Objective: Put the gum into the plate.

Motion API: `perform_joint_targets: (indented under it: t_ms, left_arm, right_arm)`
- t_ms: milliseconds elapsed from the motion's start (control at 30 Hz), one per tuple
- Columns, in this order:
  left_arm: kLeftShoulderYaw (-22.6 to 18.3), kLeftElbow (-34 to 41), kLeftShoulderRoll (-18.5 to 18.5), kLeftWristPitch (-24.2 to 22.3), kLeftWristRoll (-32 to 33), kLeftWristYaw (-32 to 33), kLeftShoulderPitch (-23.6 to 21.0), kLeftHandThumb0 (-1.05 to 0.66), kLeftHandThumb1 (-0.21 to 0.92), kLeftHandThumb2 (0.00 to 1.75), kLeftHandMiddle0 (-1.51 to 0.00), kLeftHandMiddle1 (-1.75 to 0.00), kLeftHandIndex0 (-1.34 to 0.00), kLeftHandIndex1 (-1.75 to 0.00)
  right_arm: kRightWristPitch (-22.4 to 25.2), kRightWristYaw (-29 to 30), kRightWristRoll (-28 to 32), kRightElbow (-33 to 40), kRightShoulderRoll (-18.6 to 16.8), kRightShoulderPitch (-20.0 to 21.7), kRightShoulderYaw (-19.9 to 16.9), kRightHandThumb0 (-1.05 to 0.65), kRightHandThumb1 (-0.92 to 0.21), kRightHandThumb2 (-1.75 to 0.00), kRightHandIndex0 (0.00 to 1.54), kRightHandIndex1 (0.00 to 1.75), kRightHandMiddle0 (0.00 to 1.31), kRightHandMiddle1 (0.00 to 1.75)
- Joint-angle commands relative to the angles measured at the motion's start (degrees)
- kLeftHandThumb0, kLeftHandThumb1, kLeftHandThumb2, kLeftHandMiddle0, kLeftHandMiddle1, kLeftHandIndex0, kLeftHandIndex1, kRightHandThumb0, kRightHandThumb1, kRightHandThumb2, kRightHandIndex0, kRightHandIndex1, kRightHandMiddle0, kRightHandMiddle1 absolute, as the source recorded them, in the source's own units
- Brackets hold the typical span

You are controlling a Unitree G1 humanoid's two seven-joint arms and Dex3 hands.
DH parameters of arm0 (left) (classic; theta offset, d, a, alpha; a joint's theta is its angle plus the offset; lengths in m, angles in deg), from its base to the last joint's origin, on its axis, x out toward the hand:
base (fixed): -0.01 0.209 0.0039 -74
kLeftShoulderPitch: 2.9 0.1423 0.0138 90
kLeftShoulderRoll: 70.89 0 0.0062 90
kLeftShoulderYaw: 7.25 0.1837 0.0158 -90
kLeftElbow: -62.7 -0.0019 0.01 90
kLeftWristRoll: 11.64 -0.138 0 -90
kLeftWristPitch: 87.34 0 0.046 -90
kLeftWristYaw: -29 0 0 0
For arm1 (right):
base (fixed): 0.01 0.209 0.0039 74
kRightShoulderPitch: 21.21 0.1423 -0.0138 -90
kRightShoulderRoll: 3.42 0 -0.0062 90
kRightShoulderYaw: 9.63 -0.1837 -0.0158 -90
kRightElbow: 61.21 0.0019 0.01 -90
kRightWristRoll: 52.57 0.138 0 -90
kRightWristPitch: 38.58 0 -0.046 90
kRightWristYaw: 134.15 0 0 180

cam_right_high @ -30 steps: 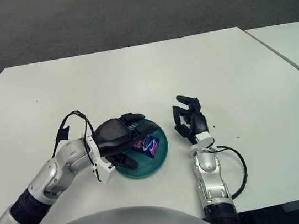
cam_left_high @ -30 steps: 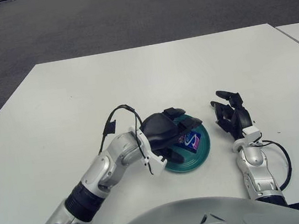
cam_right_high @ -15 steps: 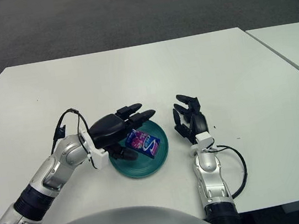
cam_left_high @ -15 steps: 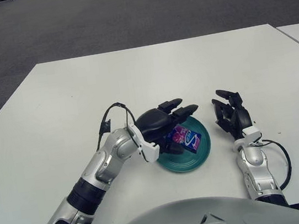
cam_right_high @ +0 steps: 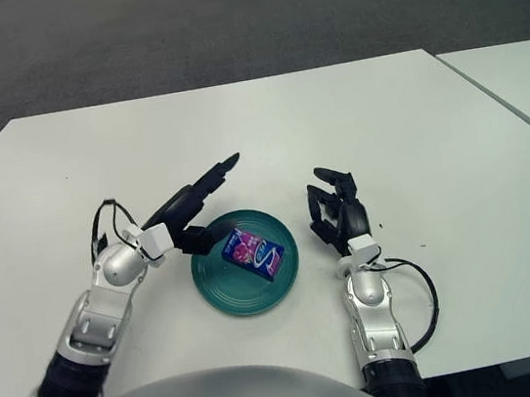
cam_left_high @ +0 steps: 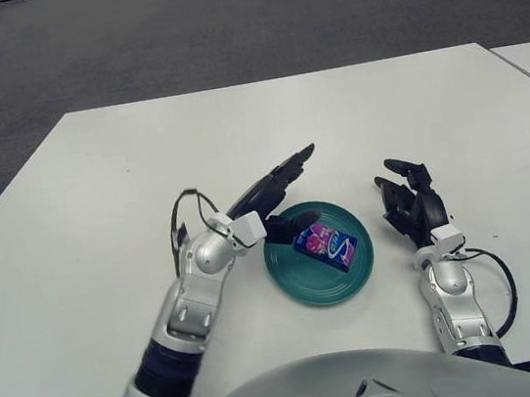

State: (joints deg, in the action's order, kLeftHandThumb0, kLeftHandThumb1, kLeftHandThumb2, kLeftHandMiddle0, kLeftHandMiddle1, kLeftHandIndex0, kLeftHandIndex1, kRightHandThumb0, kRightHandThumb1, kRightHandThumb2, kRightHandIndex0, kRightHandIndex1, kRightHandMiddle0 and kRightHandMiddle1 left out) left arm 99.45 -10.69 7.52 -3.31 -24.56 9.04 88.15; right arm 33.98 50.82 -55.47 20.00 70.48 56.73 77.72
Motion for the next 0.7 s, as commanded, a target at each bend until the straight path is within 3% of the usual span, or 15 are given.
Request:
perform_joint_targets:
  t_ms: [0,33,67,200,367,500,667]
  left_arm:
    - [-4.0,-5.2,-4.2,-0.2,4.7,5.4,2.7,-1.05,0.92,1.05,-0.14,-0.02,-0.02,-0.23]
    - [-4.4,-4.0,-5.5,-1.6,5.3,6.7,3.2,-1.04,0.92,1.13,-0.13,-0.02,-0.01,-0.28]
    - [-4.6,-3.1,-6.5,-2.5,5.6,7.8,3.6,-1.04,0.92,1.14,-0.17,-0.03,-0.01,-0.43]
    - [-7.5,-1.0,-9.6,-6.1,8.6,11.5,6.2,-1.03,0.92,1.15,-0.26,-0.06,0.0,-0.73]
    - [-10.5,-0.5,-9.6,-7.1,10.9,13.2,8.8,-0.99,0.92,1.15,-0.33,-0.08,0.0,-0.88]
    - [-12.7,-3.6,-9.1,-4.4,11.7,14.5,9.8,-0.96,0.92,1.13,-0.42,-0.13,-0.03,-0.99]
    - [-15.4,-16.0,-7.9,7.6,10.9,16.9,10.9,-0.93,0.92,1.11,-0.49,-0.2,-0.11,-1.03]
  right_arm:
    - [3.8,0.3,0.2,-5.3,-1.1,-4.3,0.2,-0.62,-0.92,-0.68,0.52,0.39,0.01,1.05]
    - [3.7,0.3,0.2,-5.3,-1.2,-4.4,0.2,-0.61,-0.92,-0.68,0.52,0.42,0.01,1.05]
    - [3.7,0.4,0.2,-5.3,-1.2,-4.4,0.2,-0.61,-0.92,-0.68,0.51,0.45,0.01,1.05]
    - [3.6,0.5,0.2,-5.3,-1.2,-4.5,0.3,-0.61,-0.92,-0.67,0.5,0.48,0.0,1.06]
    - [3.6,0.7,0.0,-5.3,-1.2,-4.7,0.4,-0.61,-0.92,-0.67,0.5,0.5,0.0,1.06]
    - [3.5,0.7,-0.1,-5.3,-1.2,-4.8,0.4,-0.62,-0.92,-0.66,0.49,0.5,0.01,1.06]
    - [3.4,0.8,0.0,-5.4,-1.2,-5.0,0.3,-0.63,-0.92,-0.66,0.48,0.51,0.02,1.07]
